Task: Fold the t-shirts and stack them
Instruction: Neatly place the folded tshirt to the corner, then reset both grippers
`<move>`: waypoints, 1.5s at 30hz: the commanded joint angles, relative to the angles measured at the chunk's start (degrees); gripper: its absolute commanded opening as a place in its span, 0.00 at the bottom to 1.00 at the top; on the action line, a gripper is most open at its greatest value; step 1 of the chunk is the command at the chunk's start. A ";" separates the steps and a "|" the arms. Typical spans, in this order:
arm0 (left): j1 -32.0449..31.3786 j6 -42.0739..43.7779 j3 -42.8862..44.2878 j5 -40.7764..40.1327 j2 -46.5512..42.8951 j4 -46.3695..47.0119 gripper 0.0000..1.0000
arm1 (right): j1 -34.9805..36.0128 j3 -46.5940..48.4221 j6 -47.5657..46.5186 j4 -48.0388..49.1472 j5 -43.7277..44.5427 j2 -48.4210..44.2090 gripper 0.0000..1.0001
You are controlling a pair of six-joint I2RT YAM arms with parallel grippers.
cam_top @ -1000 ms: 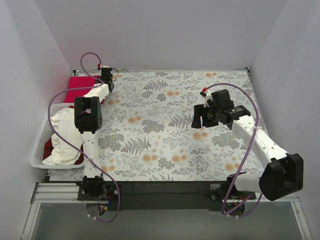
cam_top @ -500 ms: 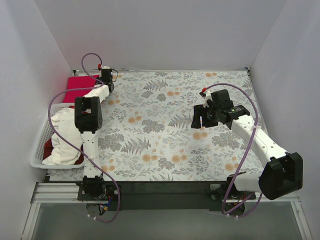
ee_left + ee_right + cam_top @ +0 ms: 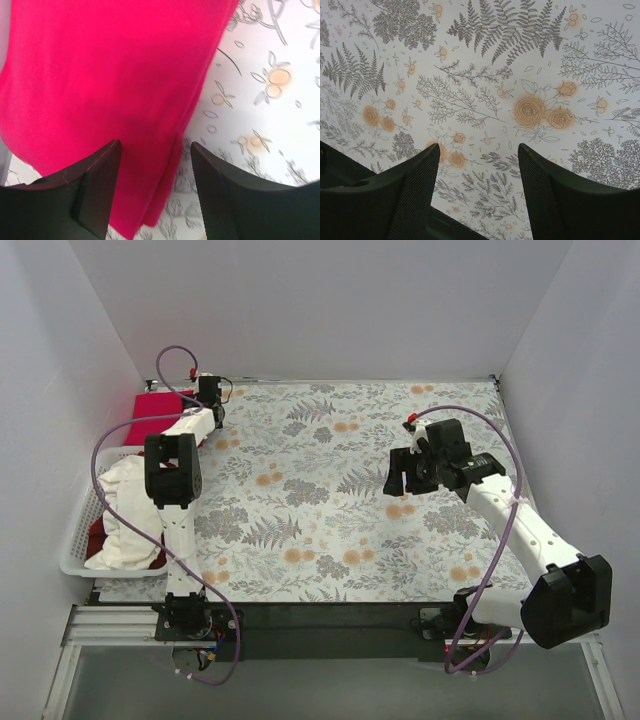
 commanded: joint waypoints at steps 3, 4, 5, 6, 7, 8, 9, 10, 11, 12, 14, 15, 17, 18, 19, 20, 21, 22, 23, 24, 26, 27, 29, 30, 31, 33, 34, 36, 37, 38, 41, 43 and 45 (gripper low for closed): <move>-3.06 -8.84 1.37 4.53 -11.76 -7.53 0.59 | -0.29 -0.62 0.53 0.86 3.61 -4.39 0.71; -3.42 -10.61 1.46 5.59 -13.08 -9.54 0.62 | -0.29 -0.71 0.71 0.86 5.44 -5.79 0.71; -3.77 -12.10 1.38 6.64 -14.83 -10.35 0.63 | -0.21 -0.71 0.71 0.86 6.51 -6.50 0.72; -4.21 -15.16 1.11 9.00 -17.90 -11.31 0.64 | -0.21 -0.80 0.71 0.77 7.65 -8.25 0.72; -4.30 -16.76 0.94 10.16 -19.93 -13.85 0.65 | -0.21 -0.80 0.62 0.69 10.10 -9.14 0.72; -4.30 -18.34 -0.11 11.30 -21.86 -15.09 0.68 | -0.29 -0.88 0.54 0.68 11.25 -10.10 0.72; -4.30 -21.32 -1.25 12.79 -26.41 -16.15 0.69 | -0.21 -0.97 0.53 0.68 11.87 -12.20 0.73; -4.30 -22.30 -2.65 15.33 -28.98 -17.29 0.70 | -0.29 -0.97 0.45 0.60 15.18 -13.35 0.73; -4.30 -23.36 -4.84 16.66 -31.61 -17.47 0.70 | -0.38 -1.06 0.27 0.60 16.44 -14.41 0.74; -4.30 -24.76 -8.95 17.72 -37.90 -17.47 0.70 | -0.30 -1.24 0.10 0.68 17.49 -16.60 0.75; -4.39 -25.82 -13.89 20.19 -44.35 -17.21 0.71 | -0.38 -1.59 -0.43 0.68 21.09 -19.07 0.78; -4.48 -26.18 -16.18 20.45 -47.60 -17.21 0.72 | -0.56 -2.02 -0.61 0.68 22.24 -21.43 0.82; -4.48 -26.53 -23.04 21.51 -57.62 -17.65 0.72 | -0.47 -2.73 -0.78 0.77 26.28 -23.99 0.88; -4.48 -26.79 -25.58 21.68 -60.96 -17.82 0.74 | -0.64 -3.25 -1.31 0.69 27.34 -26.52 0.90; -4.56 -27.06 -29.52 21.51 -64.82 -18.78 0.75 | -0.56 -3.52 -1.49 0.77 29.26 -27.77 0.91; -4.56 -28.36 -31.65 21.07 -71.21 -19.40 0.76 | -0.56 -3.96 -1.66 0.69 30.06 -29.09 0.98; -4.56 -29.07 -33.41 20.81 -75.02 -19.93 0.77 | -0.64 -4.48 -2.01 0.86 31.03 -31.80 0.98; -4.56 -29.69 -37.08 20.46 -78.36 -20.72 0.78 | -0.56 -5.79 -2.10 1.03 32.95 -33.21 0.99; -4.48 -31.35 -38.86 19.84 -85.10 -20.90 0.78 | -0.56 -6.68 -2.10 1.56 33.84 -34.62 0.98; -4.56 -31.97 -40.44 19.32 -88.21 -20.90 0.79 | -0.56 -7.56 -2.19 1.91 35.50 -37.33 0.98; -4.56 -33.29 -45.27 17.65 -96.71 -20.20 0.81 | -0.56 -9.93 -2.10 2.44 36.57 -39.90 0.99; -4.65 -34.17 -46.60 15.81 -98.85 -20.37 0.82 | -0.64 -10.63 -2.19 2.96 36.84 -42.08 0.98; -4.56 -36.28 -49.75 13.09 -103.69 -21.25 0.90 | -0.56 -12.74 -3.33 3.76 36.40 -44.29 0.98; -4.56 -38.90 -50.99 9.76 -108.93 -21.43 0.94 | -0.64 -13.36 -3.51 4.02 36.40 -45.87 0.99; -4.56 -39.45 -52.14 8.69 -111.50 -21.26 0.98 | -0.56 -13.71 -3.77 4.02 36.31 -46.67 0.98; -4.56 -37.97 -56.17 8.23 -119.82 -18.64 0.98 | -0.56 -15.29 -4.21 4.20 36.66 -48.68 0.98; -4.56 -36.83 -57.67 8.76 -122.14 -17.49 0.98 | -0.56 -15.73 -4.30 4.29 36.84 -49.39 0.98; -4.56 -35.59 -60.22 9.29 -126.45 -15.99 0.98 | -0.56 -17.05 -4.91 4.55 36.93 -51.15 0.99; -4.56 -34.98 -60.58 9.12 -129.17 -15.89 0.98 | -0.64 -17.41 -5.18 4.64 37.19 -51.77 0.98; -4.56 -34.97 -61.02 8.59 -130.15 -16.07 0.98 | -0.56 -17.67 -5.44 4.81 37.36 -52.38 0.98; -4.56 -35.15 -62.34 7.27 -132.79 -16.42 0.98 | -0.56 -18.72 -6.14 5.25 37.72 -54.49 0.98; -4.56 -35.23 -64.35 6.57 -133.94 -15.98 0.98 | -0.65 -19.87 -7.02 5.60 37.89 -56.08 0.98; -4.56 -35.58 -66.03 4.90 -135.26 -15.37 0.98 | -0.64 -20.57 -7.55 6.31 37.81 -57.56 0.98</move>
